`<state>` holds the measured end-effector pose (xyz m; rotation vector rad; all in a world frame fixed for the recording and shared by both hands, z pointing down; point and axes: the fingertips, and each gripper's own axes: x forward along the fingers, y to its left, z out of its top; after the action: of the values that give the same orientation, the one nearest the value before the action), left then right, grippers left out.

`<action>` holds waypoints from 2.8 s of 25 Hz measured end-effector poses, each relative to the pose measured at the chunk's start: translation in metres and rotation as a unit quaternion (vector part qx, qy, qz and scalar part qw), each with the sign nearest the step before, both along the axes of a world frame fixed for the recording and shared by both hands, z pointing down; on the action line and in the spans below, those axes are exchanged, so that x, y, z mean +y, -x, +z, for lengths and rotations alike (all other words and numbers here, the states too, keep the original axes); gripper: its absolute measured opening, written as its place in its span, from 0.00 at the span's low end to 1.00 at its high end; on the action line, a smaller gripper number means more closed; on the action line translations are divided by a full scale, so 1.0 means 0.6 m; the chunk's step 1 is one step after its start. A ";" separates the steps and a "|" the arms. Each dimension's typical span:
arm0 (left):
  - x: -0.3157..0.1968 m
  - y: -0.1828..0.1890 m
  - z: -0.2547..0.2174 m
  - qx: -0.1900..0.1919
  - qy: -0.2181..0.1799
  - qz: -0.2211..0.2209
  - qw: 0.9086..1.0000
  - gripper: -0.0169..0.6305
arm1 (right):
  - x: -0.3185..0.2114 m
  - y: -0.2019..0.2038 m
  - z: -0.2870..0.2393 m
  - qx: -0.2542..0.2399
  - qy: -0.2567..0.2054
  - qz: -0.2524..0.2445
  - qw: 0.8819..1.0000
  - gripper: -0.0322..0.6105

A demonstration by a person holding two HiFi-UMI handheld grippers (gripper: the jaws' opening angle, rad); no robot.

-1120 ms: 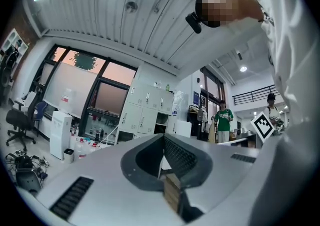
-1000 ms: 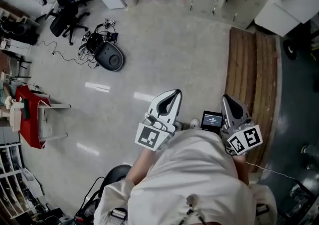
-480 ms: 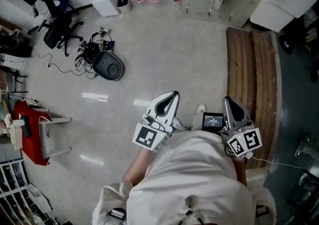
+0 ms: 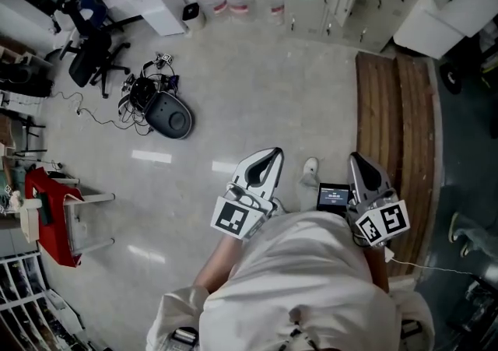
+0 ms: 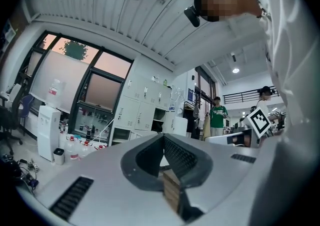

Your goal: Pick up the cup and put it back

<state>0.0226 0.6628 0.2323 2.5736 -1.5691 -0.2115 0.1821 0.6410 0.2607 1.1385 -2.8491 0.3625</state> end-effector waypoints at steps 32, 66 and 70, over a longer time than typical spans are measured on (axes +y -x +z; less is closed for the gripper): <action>-0.436 -0.059 -0.016 0.007 -0.015 -0.051 0.999 0.04 | -0.438 -0.073 0.013 -0.008 0.002 -0.028 1.000 0.09; -0.906 0.146 0.016 -0.016 0.013 0.011 1.000 0.04 | -0.904 0.122 0.032 0.014 0.023 0.025 0.999 0.09; -0.986 0.151 0.017 -0.023 0.020 0.005 1.000 0.04 | -1.007 0.120 0.030 0.021 0.012 0.016 1.000 0.09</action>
<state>-0.0678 0.0710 0.2424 2.5738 -1.5588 -0.1191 0.1102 0.0367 0.2790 1.1732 -2.7870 0.3700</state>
